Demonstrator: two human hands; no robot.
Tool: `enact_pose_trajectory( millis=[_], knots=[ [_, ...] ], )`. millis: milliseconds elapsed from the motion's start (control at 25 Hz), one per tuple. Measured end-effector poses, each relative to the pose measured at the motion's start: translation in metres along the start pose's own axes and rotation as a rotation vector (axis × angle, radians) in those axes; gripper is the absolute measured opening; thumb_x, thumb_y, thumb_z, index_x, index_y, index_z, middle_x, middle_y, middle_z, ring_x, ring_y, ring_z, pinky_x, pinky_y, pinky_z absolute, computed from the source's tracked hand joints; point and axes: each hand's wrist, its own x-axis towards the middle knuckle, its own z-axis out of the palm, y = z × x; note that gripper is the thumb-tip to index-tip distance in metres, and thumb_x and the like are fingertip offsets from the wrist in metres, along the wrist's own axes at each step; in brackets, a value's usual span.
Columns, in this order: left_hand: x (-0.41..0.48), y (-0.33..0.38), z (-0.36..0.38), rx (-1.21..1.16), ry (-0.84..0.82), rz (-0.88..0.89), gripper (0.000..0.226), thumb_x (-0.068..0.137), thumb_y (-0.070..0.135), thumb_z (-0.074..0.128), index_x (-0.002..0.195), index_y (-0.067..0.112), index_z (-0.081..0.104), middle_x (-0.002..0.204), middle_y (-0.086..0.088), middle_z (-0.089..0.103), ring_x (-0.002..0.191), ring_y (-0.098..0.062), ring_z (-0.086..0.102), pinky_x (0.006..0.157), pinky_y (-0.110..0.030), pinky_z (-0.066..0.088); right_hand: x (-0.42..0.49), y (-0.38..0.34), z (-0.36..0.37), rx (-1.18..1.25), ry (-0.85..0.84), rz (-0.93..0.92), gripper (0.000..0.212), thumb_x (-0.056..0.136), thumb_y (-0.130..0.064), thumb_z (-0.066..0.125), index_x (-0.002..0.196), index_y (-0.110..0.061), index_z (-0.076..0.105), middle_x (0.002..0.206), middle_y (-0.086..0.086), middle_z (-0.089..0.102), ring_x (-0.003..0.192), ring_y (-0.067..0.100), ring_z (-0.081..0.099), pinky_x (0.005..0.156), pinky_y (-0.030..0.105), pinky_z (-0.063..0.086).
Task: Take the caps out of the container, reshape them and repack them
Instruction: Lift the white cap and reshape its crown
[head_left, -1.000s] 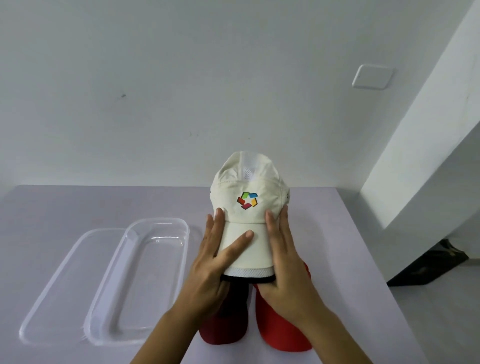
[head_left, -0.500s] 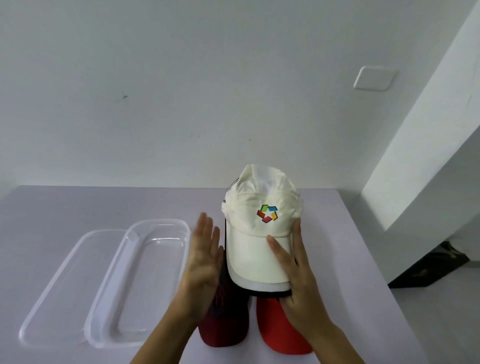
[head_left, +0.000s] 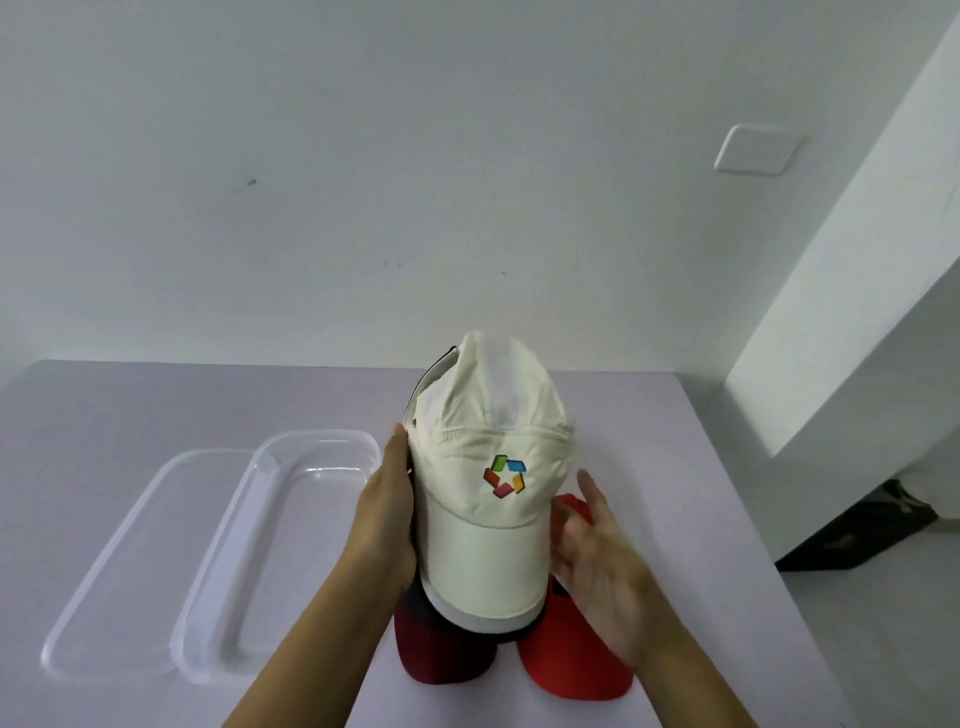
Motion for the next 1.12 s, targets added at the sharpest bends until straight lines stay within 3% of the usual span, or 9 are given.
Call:
enact_pose_trajectory(
  millis=[120,280,400,560,640,760,880,1000,1120],
  knots=[
    [-0.011,0.001,0.007,-0.069,-0.312,-0.078,0.06,0.085,0.064,0.04,0.113,0.018,0.068,0.112,-0.008,0.072,0.102,-0.022,0.069,0.082,-0.036,0.056,0.007,-0.021,-0.001,0.25,-0.043,0.039,0.076,0.05,-0.044,0.088,0.116,-0.013,0.067,0.119,0.012,0.067,0.112,0.026,0.062,0.084,0.033,0.055],
    [-0.005,-0.002,0.0,-0.296,-0.534,-0.172,0.074,0.057,0.045,0.086,0.12,0.011,0.066,0.128,-0.015,0.063,0.116,-0.03,0.061,0.092,-0.041,0.054,0.008,-0.03,0.004,0.472,-0.238,0.04,0.049,0.085,-0.028,0.062,0.126,-0.003,0.057,0.129,0.019,0.059,0.121,0.031,0.054,0.1,0.04,0.045],
    [-0.008,-0.003,0.004,-0.418,-0.643,-0.232,0.073,0.062,0.042,0.085,0.123,0.008,0.063,0.13,-0.018,0.06,0.119,-0.033,0.059,0.096,-0.044,0.05,0.011,-0.029,0.01,0.546,-0.108,0.067,0.057,0.083,-0.036,0.063,0.131,-0.006,0.053,0.133,0.018,0.056,0.125,0.035,0.05,0.105,0.045,0.039],
    [-0.005,-0.014,0.006,-0.432,-0.693,-0.098,0.065,0.096,0.05,0.038,0.142,0.004,0.039,0.147,-0.019,0.041,0.138,-0.032,0.036,0.116,-0.043,0.022,0.012,-0.028,0.021,0.599,-0.153,0.129,0.073,0.082,-0.041,0.065,0.141,-0.008,0.039,0.147,0.018,0.038,0.138,0.036,0.03,0.116,0.049,0.018],
    [-0.005,-0.009,0.006,-0.452,-0.755,-0.131,0.069,0.094,0.053,0.04,0.143,0.005,0.038,0.148,-0.018,0.04,0.139,-0.032,0.035,0.115,-0.044,0.025,0.013,-0.03,0.017,0.604,-0.153,0.099,0.08,0.077,-0.039,0.071,0.143,-0.009,0.036,0.148,0.019,0.037,0.138,0.037,0.032,0.115,0.049,0.022],
    [-0.004,-0.006,-0.003,-0.394,-0.599,-0.166,0.082,0.067,0.057,0.073,0.133,0.011,0.055,0.136,-0.016,0.056,0.125,-0.032,0.054,0.1,-0.045,0.048,0.015,-0.033,0.009,0.618,-0.15,0.041,0.07,0.076,-0.032,0.072,0.137,-0.01,0.046,0.138,0.019,0.05,0.127,0.035,0.048,0.106,0.047,0.04],
    [0.004,-0.003,-0.005,-0.235,-0.441,-0.064,0.069,0.075,0.057,0.059,0.128,0.013,0.059,0.126,-0.014,0.064,0.118,-0.029,0.06,0.094,-0.04,0.053,0.019,-0.039,0.006,0.464,0.001,0.038,0.069,0.063,-0.026,0.079,0.127,-0.009,0.057,0.122,0.017,0.064,0.107,0.03,0.064,0.083,0.039,0.056],
    [0.008,-0.003,-0.01,-0.066,-0.26,0.047,0.045,0.08,0.036,0.06,0.118,0.012,0.061,0.112,-0.012,0.07,0.104,-0.031,0.066,0.073,-0.03,0.057,0.024,-0.032,-0.002,0.171,0.289,0.03,0.054,0.07,-0.01,0.066,0.122,-0.017,0.052,0.107,0.012,0.065,0.087,0.021,0.067,0.069,0.033,0.054],
    [0.011,-0.011,-0.015,-0.109,-0.115,0.065,0.051,0.076,0.017,0.063,0.122,0.03,0.046,0.101,-0.006,0.065,0.084,-0.023,0.063,0.067,-0.031,0.05,0.021,-0.025,0.001,0.224,0.412,-0.08,0.042,0.085,0.001,0.048,0.111,-0.031,0.039,0.095,0.005,0.058,0.083,0.018,0.056,0.066,0.032,0.043]
  ],
)
